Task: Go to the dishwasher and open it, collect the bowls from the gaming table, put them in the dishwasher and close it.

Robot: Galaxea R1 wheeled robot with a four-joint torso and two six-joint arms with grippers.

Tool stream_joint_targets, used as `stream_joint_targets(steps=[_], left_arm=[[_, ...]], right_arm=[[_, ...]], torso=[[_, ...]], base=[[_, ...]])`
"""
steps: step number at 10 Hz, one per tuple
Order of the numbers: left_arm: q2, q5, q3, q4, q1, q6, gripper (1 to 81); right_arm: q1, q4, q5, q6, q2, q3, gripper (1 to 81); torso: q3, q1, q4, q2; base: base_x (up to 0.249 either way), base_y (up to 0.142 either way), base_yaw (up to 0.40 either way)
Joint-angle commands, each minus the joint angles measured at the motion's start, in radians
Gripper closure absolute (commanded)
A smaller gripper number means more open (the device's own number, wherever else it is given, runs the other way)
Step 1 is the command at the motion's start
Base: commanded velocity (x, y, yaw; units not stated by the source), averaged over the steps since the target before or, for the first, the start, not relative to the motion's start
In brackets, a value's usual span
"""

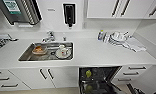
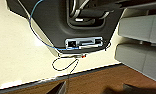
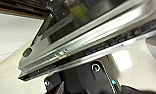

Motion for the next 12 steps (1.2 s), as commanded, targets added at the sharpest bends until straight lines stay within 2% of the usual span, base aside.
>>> stream_joint_targets(steps=[1,2,3,5,7,10,12], left_arm=[[-0.007,0.07,0.001,-0.041,0.003,0.0,1.0],[-0.012,0.07,0.001,-0.047,0.0,0.0,1.0],[-0.015,0.07,-0.004,-0.047,-0.006,0.0,1.0],[-0.023,0.07,-0.01,-0.059,-0.02,0.0,1.0],[-0.027,0.07,-0.01,-0.079,-0.029,0.0,1.0],[-0.024,0.07,-0.01,-0.093,-0.037,0.0,1.0],[-0.024,0.07,-0.01,-0.095,-0.038,0.0,1.0]], right_arm=[[-0.078,-0.033,-0.073,-0.001,-0.077,0.014,1.0],[-0.135,-0.033,-0.062,-0.007,-0.072,-0.012,1.0],[-0.184,-0.024,-0.056,-0.007,-0.061,-0.038,1.0],[-0.276,-0.02,-0.01,-0.007,-0.035,-0.064,1.0],[-0.344,-0.007,0.019,0.002,-0.001,-0.079,1.0],[-0.428,0.114,0.078,0.004,0.062,-0.127,1.0],[-0.464,0.236,0.082,0.004,0.094,-0.17,1.0]], torso=[[0.0,0.0,0.0,0.0],[0.0,0.0,0.0,0.0],[0.0,0.064,0.0,-0.1],[0.0,0.081,0.0,-0.128],[0.0,0.123,0.0,-0.198],[0.001,0.19,0.0,-0.306],[0.001,0.237,0.0,-0.381]], base=[[0.0,0.0,0.0],[0.0,0.0,0.0],[0.0,0.0,0.0],[0.0,0.0,0.0],[0.0,0.0,0.0],[0.0,0.0,0.0],[0.0,0.0,0.0]])
